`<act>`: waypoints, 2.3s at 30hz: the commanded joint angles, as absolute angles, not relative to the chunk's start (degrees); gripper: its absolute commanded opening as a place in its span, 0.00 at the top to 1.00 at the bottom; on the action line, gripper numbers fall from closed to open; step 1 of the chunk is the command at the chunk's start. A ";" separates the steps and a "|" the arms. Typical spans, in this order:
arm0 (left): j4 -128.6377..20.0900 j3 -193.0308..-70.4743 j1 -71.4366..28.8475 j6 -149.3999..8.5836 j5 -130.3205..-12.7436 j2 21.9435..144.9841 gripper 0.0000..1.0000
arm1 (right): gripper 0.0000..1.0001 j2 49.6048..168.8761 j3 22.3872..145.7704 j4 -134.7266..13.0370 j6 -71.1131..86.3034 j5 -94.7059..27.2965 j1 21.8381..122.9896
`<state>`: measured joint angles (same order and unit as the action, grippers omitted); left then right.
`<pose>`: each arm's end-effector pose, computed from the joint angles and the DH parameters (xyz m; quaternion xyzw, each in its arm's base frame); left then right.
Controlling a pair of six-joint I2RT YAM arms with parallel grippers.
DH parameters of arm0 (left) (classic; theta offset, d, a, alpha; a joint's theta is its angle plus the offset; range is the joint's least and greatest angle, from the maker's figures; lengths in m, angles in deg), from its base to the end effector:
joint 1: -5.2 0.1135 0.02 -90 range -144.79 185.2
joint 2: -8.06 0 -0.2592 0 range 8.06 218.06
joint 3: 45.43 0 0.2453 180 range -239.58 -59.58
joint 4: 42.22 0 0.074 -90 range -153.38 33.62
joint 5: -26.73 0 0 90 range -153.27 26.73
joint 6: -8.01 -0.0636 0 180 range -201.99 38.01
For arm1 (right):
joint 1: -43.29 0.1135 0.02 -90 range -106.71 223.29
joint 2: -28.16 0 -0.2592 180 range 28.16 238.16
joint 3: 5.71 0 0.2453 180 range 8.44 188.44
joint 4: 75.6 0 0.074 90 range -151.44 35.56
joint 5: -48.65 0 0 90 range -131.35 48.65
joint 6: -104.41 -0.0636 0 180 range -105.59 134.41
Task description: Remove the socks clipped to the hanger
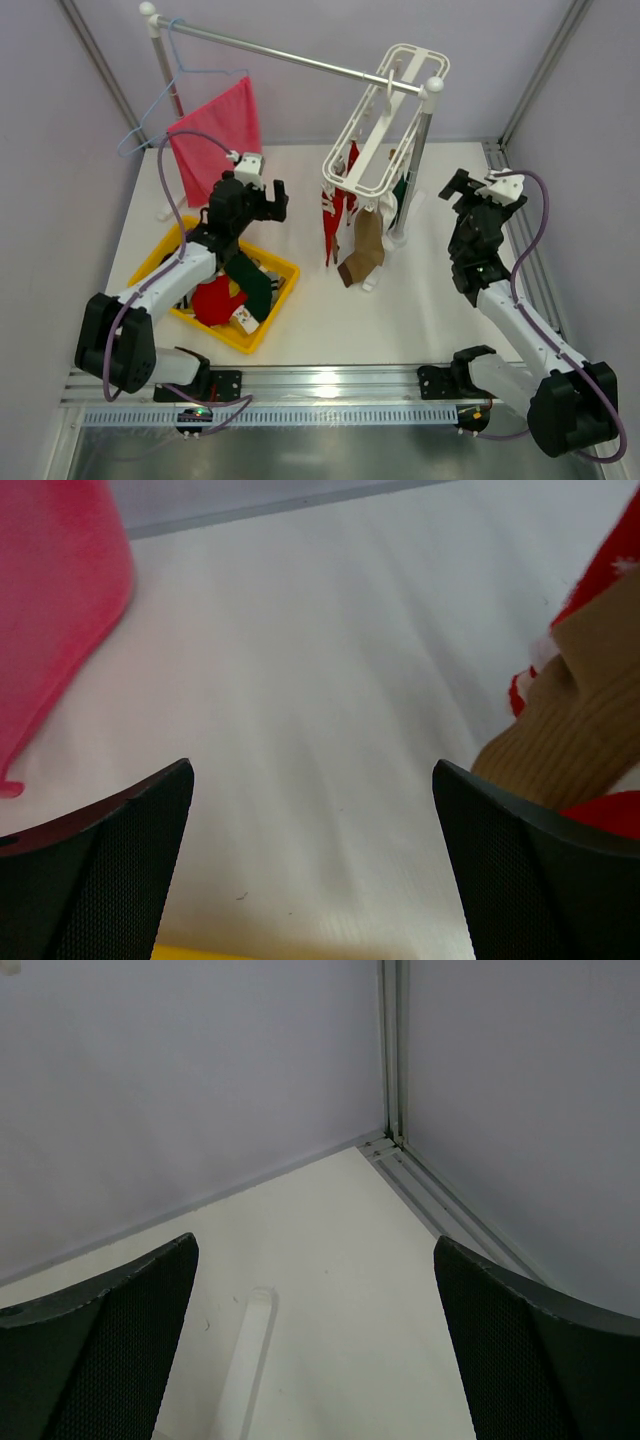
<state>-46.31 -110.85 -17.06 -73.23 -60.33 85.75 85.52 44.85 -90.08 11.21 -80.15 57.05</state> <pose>0.3125 -0.1244 0.2759 0.0788 0.7965 -0.1404 0.5828 0.2486 0.0199 0.3192 0.1919 0.6412 -0.1115 0.7346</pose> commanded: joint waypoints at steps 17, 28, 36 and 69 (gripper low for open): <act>-32.48 -101.25 -35.03 -75.56 -47.76 80.13 0.00 | 0.00 83.36 44.83 -91.06 10.37 -79.31 57.26; -27.82 -91.05 -47.16 -67.49 -35.95 71.69 0.01 | 0.00 82.74 44.57 -90.71 9.49 -78.61 57.17; -22.28 -93.15 -48.85 -63.80 -37.61 78.63 0.00 | 0.00 81.60 44.39 -90.09 9.40 -78.35 57.26; -18.76 -103.44 -49.02 -67.93 -24.69 94.46 1.00 | 0.01 77.91 43.25 -90.09 10.45 -74.84 57.35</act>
<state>-22.29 -101.38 -48.84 -66.98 -27.59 94.58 79.27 42.71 -88.77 9.96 -76.48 57.05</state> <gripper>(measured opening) 0.062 0.996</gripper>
